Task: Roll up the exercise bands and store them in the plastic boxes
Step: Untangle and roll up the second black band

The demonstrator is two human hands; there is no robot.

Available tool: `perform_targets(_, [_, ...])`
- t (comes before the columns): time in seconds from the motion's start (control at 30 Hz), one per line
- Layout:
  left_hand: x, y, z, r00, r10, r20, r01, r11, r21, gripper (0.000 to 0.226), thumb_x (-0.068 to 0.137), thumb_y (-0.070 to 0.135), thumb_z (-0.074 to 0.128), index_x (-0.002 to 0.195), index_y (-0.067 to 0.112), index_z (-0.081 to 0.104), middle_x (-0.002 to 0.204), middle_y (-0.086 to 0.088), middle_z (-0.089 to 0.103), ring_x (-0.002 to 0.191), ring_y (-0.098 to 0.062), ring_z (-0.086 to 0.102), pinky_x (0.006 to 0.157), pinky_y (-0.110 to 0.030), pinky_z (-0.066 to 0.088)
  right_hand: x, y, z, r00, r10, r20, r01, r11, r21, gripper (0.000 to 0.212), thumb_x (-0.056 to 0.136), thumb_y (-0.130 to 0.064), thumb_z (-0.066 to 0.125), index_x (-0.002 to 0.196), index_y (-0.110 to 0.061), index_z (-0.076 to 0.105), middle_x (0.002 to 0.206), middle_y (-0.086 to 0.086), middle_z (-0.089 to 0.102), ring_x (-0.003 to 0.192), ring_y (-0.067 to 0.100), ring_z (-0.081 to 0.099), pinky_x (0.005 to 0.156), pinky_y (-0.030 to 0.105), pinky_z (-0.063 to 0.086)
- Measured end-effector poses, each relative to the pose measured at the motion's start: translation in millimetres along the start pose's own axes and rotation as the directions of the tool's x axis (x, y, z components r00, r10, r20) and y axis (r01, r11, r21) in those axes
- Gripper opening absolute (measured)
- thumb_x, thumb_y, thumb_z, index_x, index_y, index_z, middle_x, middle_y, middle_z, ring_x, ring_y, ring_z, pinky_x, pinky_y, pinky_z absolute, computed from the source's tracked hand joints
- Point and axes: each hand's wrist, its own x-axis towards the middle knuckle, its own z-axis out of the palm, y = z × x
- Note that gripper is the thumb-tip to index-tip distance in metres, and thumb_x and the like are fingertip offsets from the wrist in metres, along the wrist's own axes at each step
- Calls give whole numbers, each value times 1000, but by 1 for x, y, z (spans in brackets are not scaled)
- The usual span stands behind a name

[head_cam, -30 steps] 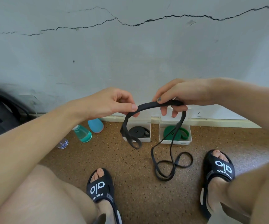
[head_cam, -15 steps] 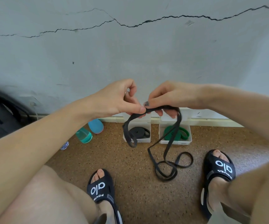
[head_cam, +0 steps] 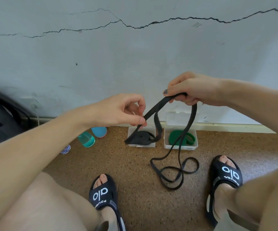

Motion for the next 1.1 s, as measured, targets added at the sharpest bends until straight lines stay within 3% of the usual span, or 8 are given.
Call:
perform_targets(0.17, [2,-1,4,995,57,-76,-49,994,100,10,93,21,72,95,15,65,94,4,73,94,-13,72,96,-41,55,1,-1,3,1000,-21,-10,22,1000,22,31,101,-23,60,76,-5,61,52,-6,33,46,11,21,45,24,15])
perform_targets(0.33, [8,-4,3,993,-1,-119,22,983,181,39,80,66,62,95,31,69,95,16,73,95,-1,68,96,-36,54,6,-2,10,1000,-1,-6,1,1000,21,29,101,-24,61,78,-6,62,53,-6,33,46,11,21,43,23,17])
perform_targets(0.43, [10,-3,5,985,-30,-172,65,977,203,53,70,80,61,91,32,70,92,17,73,93,-1,68,94,-37,56,7,-2,11,1000,16,-22,-16,1000,19,28,101,-24,61,79,-6,62,54,-6,33,46,10,22,43,22,17])
perform_targets(0.57, [17,0,13,959,14,-283,72,953,294,35,84,62,68,85,27,68,84,10,71,86,-9,67,86,-43,57,8,-2,11,999,27,-37,-26,999,34,28,101,-24,61,80,-6,63,53,-7,33,45,10,22,42,22,17])
perform_targets(0.7, [19,-2,12,974,55,-221,13,955,296,13,97,32,63,92,21,66,89,3,71,89,-15,67,88,-43,54,8,-2,9,997,39,-63,-36,998,46,30,100,-25,62,76,-7,62,52,-7,33,44,10,21,41,21,18])
perform_targets(0.87, [15,-7,3,968,125,-219,-43,937,346,3,95,23,66,95,20,67,97,7,71,99,-13,66,94,-41,52,8,0,5,992,42,-120,-40,999,18,29,100,-23,62,76,-6,63,51,-7,35,43,9,23,40,19,19])
perform_targets(1.0, [15,-9,4,962,189,-199,-87,899,430,6,95,22,69,95,16,70,93,8,66,95,-11,64,89,-39,51,9,0,7,993,43,-113,-40,999,24,29,99,-22,63,75,-7,63,52,-6,36,44,11,23,41,21,19])
perform_targets(1.1, [15,-11,2,953,201,-225,-95,908,408,8,96,20,67,100,15,71,94,11,66,93,-4,64,88,-36,54,8,0,4,995,77,-71,-77,997,11,24,100,-22,59,86,-3,65,57,-2,41,45,12,22,41,22,20])
